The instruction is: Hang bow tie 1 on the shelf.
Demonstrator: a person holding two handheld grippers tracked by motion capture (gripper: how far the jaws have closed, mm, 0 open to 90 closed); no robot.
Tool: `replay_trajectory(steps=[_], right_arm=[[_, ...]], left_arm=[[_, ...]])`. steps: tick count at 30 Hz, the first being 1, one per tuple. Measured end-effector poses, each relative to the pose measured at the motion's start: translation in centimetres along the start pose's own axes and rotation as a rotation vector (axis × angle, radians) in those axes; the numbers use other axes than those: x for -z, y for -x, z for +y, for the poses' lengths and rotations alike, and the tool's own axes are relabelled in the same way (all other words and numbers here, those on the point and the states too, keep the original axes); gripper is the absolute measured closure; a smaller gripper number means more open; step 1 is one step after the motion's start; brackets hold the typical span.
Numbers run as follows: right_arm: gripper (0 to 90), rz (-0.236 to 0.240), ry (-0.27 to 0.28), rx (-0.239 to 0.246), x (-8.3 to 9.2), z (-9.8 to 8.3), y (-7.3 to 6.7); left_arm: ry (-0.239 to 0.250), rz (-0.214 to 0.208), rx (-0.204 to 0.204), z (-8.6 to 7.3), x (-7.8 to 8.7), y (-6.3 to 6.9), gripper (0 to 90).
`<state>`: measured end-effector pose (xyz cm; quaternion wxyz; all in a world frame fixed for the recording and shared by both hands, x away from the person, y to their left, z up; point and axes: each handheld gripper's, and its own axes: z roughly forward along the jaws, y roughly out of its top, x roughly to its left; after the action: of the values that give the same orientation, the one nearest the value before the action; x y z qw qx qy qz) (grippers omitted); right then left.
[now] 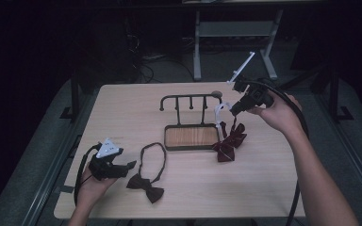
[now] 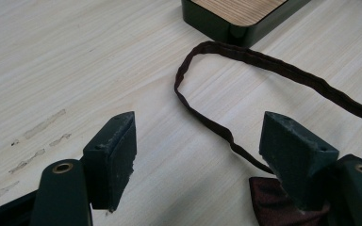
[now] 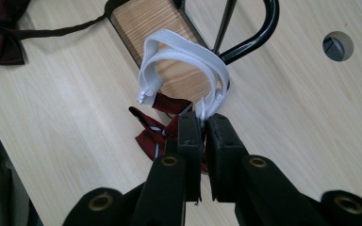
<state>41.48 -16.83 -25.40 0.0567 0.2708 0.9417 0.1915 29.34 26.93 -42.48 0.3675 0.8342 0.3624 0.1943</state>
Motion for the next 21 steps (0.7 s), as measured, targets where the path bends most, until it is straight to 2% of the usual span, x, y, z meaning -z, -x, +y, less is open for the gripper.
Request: replay_trajectory(steps=[21], right_arm=[[84.3, -0.013, -0.034, -0.057, -0.4, 1.8, 2.8]], left_arm=[[0.000, -0.004, -0.001, 0.0, 0.0, 0.0, 28.4]])
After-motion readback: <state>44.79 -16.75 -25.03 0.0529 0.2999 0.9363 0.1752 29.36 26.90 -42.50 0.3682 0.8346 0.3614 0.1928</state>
